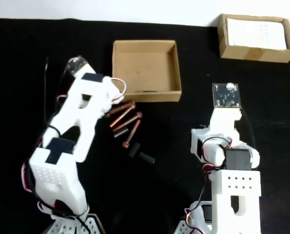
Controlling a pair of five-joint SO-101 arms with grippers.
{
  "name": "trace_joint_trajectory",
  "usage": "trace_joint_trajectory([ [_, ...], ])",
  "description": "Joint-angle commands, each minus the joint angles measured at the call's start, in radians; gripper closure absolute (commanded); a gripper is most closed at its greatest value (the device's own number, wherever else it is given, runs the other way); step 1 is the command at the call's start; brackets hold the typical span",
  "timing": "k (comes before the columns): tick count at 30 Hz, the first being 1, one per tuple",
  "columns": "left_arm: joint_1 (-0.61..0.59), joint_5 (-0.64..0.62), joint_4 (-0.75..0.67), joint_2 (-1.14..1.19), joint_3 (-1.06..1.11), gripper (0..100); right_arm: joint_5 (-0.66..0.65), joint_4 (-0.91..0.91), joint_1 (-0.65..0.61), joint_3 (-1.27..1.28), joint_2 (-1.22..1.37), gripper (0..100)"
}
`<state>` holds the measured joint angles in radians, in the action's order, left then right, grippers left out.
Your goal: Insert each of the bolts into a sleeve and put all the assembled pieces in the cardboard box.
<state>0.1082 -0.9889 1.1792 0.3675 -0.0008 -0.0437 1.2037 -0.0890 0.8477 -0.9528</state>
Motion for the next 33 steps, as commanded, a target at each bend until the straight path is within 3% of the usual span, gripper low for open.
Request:
trace_joint_trajectory([
  [1, 0.053, -0.012, 0.117, -0.038, -0.116, 85, -0.002, -0.018, 0.005, -0.002, -0.015, 99.1],
  [7, 0.101, -0.012, 0.245, -0.025, -0.232, 84, -0.002, -0.018, 0.005, -0.002, -0.015, 99.1],
  [25, 0.007, -0.012, -0.057, -0.025, 0.047, 84, -0.069, -0.018, 0.004, -0.001, -0.013, 99.1],
  [33, 0.005, -0.015, -0.11, 0.048, 0.081, 84, -0.092, -0.018, 0.004, -0.002, -0.013, 99.1],
])
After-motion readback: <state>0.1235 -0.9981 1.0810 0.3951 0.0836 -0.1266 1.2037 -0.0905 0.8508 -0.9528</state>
